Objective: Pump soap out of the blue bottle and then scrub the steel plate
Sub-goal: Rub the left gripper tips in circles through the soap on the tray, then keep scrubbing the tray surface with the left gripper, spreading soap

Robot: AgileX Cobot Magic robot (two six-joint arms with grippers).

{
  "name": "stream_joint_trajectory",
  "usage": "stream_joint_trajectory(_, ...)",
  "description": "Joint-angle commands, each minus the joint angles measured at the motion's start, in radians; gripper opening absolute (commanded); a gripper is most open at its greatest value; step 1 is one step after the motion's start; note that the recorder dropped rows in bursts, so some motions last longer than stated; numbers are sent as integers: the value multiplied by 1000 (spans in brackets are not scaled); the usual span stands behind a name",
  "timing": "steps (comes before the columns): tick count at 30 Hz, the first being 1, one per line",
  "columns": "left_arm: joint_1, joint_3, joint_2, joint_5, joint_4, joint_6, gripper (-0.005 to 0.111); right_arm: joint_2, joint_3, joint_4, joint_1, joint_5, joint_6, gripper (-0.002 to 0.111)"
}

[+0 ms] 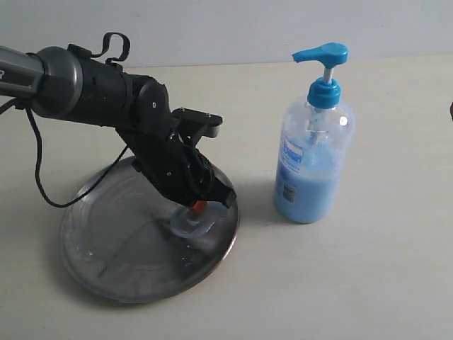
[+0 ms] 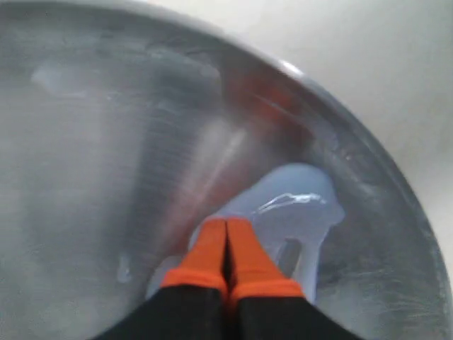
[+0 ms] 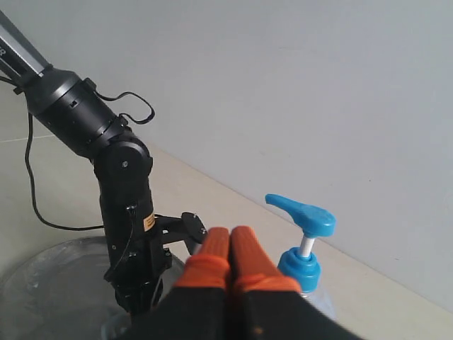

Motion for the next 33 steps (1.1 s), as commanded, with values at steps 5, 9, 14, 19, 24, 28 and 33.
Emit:
stream_joint_trajectory(5,2,18,5,87,173,-79,0,1,6,-5,2,-14,-3,0)
stream_joint_trajectory(9,2,18,5,89,177,-81,0,1,6,-5,2,-14,-3,0)
stream_joint_trajectory(14,2,18,5,100,164,-86,0,1,6,-5,2,-16,-3,0)
stream_joint_trajectory(19,0,18,5,125,75,-72,0,1,6,-5,2,-18,-3,0)
stream_joint_trajectory(24,0,18,5,142,-27,2,0,1,6,-5,2,-23,-3,0)
stream_joint_trajectory(28,-2,18,5,141,-134,60,0,1,6,-5,2,-23,-3,0)
stream_joint_trajectory(33,-7,18,5,130,-198,117,0,1,6,-5,2,-23,-3,0)
